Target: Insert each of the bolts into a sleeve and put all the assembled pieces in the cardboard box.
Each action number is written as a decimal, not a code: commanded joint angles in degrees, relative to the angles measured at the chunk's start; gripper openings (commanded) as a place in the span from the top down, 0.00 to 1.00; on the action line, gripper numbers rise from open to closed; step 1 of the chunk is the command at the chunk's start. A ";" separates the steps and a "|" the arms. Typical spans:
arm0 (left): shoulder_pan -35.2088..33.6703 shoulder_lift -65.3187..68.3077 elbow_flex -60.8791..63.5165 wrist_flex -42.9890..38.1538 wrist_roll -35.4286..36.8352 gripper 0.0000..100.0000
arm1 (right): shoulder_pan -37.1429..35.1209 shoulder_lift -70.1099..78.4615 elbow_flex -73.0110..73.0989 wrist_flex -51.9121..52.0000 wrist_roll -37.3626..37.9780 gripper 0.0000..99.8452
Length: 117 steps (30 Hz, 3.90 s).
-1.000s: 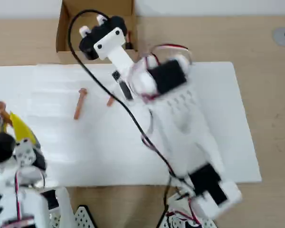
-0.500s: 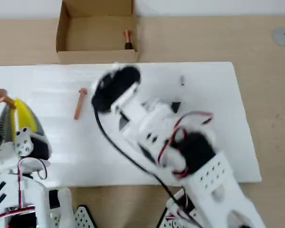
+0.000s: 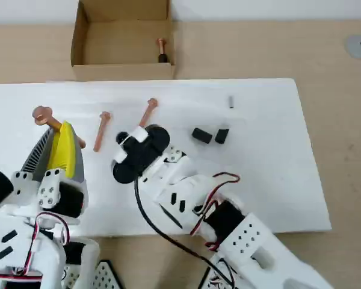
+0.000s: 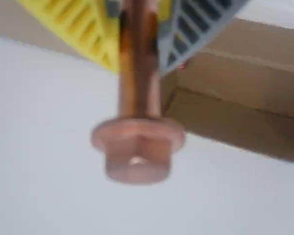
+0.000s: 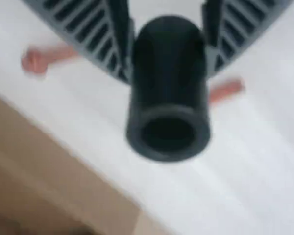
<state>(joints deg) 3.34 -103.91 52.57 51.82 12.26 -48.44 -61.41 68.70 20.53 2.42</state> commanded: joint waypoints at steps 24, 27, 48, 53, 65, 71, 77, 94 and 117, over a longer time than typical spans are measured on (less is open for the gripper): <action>17.14 0.04 -6.33 2.99 -13.80 0.99 | -4.79 -2.33 7.16 -17.67 -5.10 0.99; 17.14 0.04 -6.33 5.01 -13.89 0.99 | -4.79 -2.33 6.99 -17.67 -5.10 0.99; 16.88 -0.04 -0.44 -0.35 -13.45 0.99 | -4.79 -2.33 5.14 -17.67 -5.27 0.99; 16.79 -0.13 0.97 -2.46 -13.45 0.99 | -4.79 -2.33 5.05 -17.67 -5.27 0.99; 16.79 -0.31 3.78 -2.37 -13.71 0.99 | -4.79 -2.42 4.97 -17.67 -5.45 0.99; 16.79 -0.31 3.78 -1.93 -13.45 0.99 | -4.79 -2.42 4.97 -17.67 -5.19 0.99; 16.70 -0.31 2.90 2.02 -13.45 0.99 | -4.79 -2.42 4.97 -17.67 -5.19 0.99; 16.79 -0.40 1.41 9.93 -13.63 0.99 | -4.79 -2.42 4.97 -17.67 -5.19 0.99; 1.85 -0.48 -1.58 -2.37 -2.73 0.99 | -5.14 -10.42 6.55 -17.58 -5.19 0.99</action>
<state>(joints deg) 6.42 -104.00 55.56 51.12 7.87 -53.45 -67.74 76.09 4.26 -2.51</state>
